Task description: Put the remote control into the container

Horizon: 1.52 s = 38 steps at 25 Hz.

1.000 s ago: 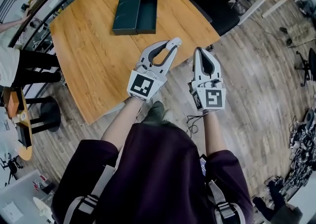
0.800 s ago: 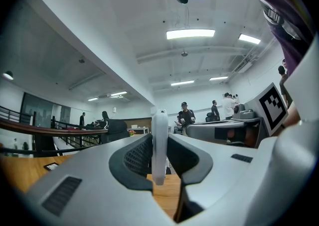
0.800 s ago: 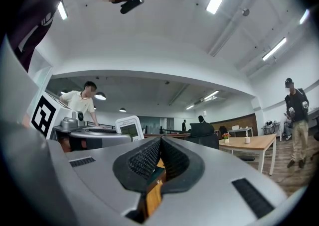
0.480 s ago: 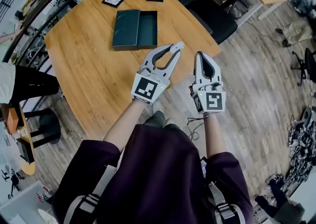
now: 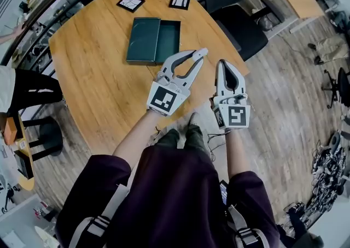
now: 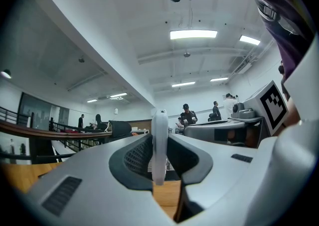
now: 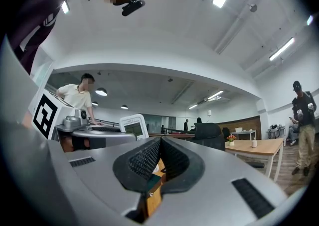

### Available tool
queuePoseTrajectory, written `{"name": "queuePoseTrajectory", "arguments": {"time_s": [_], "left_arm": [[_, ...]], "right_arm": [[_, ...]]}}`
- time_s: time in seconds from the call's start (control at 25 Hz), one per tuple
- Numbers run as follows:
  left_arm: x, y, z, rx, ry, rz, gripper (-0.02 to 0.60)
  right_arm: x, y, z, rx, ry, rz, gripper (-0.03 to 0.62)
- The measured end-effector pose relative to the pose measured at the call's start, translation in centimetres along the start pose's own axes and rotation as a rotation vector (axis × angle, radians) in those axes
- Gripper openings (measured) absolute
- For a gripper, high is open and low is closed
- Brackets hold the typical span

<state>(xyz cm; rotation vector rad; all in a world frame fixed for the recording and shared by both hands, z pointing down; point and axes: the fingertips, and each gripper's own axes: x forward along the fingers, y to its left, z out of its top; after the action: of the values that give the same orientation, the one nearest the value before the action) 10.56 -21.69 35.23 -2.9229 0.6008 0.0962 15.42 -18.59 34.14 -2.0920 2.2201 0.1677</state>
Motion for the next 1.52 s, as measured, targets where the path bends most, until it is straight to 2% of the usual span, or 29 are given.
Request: {"name": "queuePoseTrajectory", "arguments": {"time_s": [0.36,0.48,1.0,1.24,1.52], "left_arm": [[2.8,3.6,-2.0,0.008,0.013,0.072,0.091],[3.1,4.7,-2.7,0.017,0.03,0.107,0.091],[1.3,9.5,-5.8,0.067,0.103,0.364,0.091],[1.4,11.7,-10.7,0.029,0.124,0.41,0.091],[1.8,14.1,-16.3,-0.049,0.17,0.421,0.091]], "right_arm": [[5.1,-1.5,-2.7,0.02,0.052,0.074,0.018],[6.4,-1.6,-4.4,0.011,0.071,0.127,0.018],[11.9,1.9,-7.8,0.094,0.053,0.374,0.018],[13.8,3.0,-12.1,0.119,0.091,0.383,0.018],[15.3,3.0,-16.9,0.144,0.149,0.347,0.018]]}}
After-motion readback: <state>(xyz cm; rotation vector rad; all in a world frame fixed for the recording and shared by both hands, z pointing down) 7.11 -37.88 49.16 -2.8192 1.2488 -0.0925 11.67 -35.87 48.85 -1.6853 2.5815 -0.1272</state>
